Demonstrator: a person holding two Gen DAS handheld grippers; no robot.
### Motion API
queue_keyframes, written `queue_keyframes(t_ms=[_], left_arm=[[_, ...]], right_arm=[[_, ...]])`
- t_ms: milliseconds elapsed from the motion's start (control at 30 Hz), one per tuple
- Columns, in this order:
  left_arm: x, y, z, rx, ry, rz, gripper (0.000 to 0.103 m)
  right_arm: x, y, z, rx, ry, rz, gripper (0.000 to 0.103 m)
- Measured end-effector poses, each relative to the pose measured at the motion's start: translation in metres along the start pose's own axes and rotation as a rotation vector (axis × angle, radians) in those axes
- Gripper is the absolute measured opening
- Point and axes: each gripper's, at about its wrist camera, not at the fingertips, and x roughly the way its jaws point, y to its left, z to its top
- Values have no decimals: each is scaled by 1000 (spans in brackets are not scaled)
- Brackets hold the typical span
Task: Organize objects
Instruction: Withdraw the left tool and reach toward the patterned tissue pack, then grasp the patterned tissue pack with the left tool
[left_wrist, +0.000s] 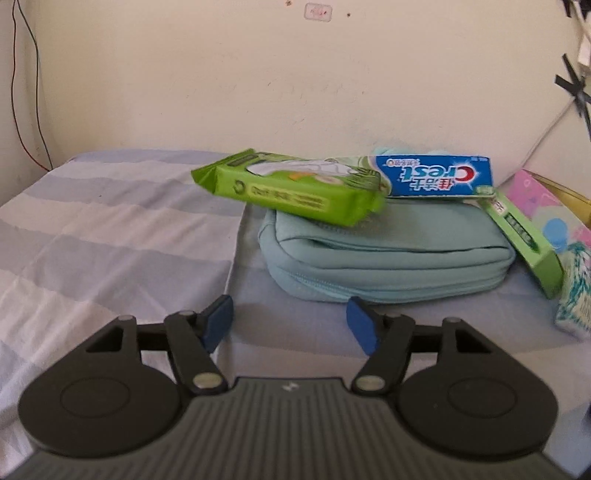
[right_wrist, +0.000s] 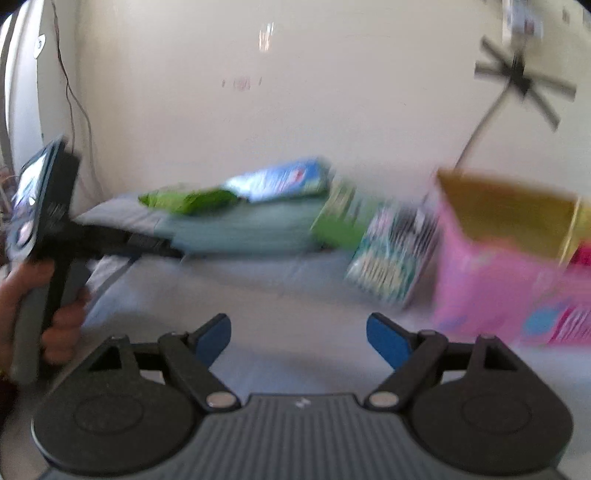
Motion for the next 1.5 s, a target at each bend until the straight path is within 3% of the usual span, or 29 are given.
queue_keyframes(t_ms=[100,133,200,267,367,433,567,700,833,933,1033,1167,1267,1333,1433,1500], left_arm=[[-3,0,-3,-15,-8,-21,70],[0,0,-1,-23,-9,-29,70],[1,7,-1,-41,-12,-42,70],[1,13,0,-58,-13,-53,70],[1,14,0,-70,-14,-64,71],[0,15,0,-71,-15,-67,72],[-1,15,0,-79,-14,-82,75],[-1,16,0,-82,-12,-88,76],[-10,21,-2,-76,-12,-87,77],[-7,19,-2,-76,-12,-88,77],[-6,18,-2,-74,-12,-89,77],[-5,15,-1,-61,-11,-106,77],[-8,11,-3,-35,-8,-135,77],[-9,10,-4,-23,-1,-152,77],[-15,9,-8,-12,16,-156,77],[-24,9,-11,-17,30,-191,77]], right_arm=[[4,-5,29,-122,-56,-68,85],[9,-8,39,-171,-56,-77,91],[30,-13,56,-229,-9,-86,94],[53,-22,67,-208,68,-63,93],[71,-18,63,-224,118,-49,82],[78,-11,58,-257,115,-93,76],[83,-8,48,-257,139,-137,71],[85,-2,28,-350,140,-245,64],[86,5,8,-447,117,-333,31],[70,7,-1,-439,77,-336,23],[38,10,-8,-359,39,-248,22],[-9,30,-27,-305,14,-79,24],[-40,49,-41,-285,32,116,41],[-56,52,-47,-230,30,223,58],[-69,50,-49,-185,-2,239,77],[-70,41,-51,-173,-15,203,78]])
